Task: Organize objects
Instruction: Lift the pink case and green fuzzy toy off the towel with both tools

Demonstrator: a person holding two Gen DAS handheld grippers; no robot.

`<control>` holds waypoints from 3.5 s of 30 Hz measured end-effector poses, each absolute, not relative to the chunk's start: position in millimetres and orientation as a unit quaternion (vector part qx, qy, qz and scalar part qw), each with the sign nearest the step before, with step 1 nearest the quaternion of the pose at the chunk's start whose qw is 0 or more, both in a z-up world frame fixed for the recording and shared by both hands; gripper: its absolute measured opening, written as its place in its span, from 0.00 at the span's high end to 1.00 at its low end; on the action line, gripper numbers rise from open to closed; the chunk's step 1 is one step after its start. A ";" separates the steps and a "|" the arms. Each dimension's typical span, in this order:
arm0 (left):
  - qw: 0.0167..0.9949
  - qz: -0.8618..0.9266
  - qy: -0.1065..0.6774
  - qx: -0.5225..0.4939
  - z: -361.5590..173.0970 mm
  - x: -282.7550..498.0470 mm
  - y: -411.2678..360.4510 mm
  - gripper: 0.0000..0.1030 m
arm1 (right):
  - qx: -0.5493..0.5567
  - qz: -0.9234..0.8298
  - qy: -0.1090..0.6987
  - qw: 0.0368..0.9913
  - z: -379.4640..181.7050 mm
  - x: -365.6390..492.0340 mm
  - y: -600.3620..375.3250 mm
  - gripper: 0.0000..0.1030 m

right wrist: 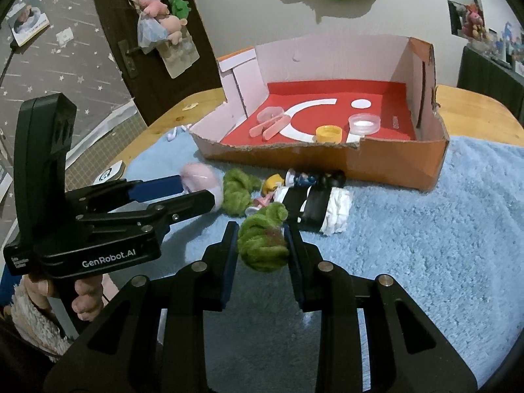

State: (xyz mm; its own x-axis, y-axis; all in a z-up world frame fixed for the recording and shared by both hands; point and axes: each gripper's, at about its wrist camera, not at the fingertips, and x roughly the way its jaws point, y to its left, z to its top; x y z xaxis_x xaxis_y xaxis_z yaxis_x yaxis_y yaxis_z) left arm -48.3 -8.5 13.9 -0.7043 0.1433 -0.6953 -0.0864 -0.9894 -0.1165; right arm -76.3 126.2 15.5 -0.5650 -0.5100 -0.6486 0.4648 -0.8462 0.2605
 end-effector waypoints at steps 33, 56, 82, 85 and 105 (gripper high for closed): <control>0.092 0.906 -0.020 -0.412 -8.2 -91.2 -18.7 0.43 | 0.399 -0.882 -0.011 0.252 -7.6 -85.8 129.2 0.41; 0.101 0.902 -0.008 -0.420 -13.4 -78.4 -4.7 0.80 | 0.382 -0.888 0.026 0.255 3.9 -77.3 117.7 0.74; 0.116 0.898 0.005 -0.425 -11.6 -96.7 4.7 0.48 | 0.396 -0.881 0.025 0.258 -7.5 -78.3 115.4 0.46; 0.112 0.899 0.009 -0.423 -11.6 -95.7 5.4 0.49 | 0.395 -0.883 0.035 0.253 -8.5 -77.6 113.3 0.47; 0.112 0.906 -0.006 -0.408 -1.8 -82.5 4.4 0.52 | 0.388 -0.890 0.026 0.239 -1.5 -76.0 122.9 0.74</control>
State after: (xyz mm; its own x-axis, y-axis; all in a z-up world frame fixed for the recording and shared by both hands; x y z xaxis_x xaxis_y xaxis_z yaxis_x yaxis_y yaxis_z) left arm -82.5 4.4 -1.8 -0.6419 0.2076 -0.7381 -0.1974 -0.9749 -0.1025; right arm -76.0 122.9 -1.5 -0.5853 -0.4050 -0.7024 0.4452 -0.8846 0.1389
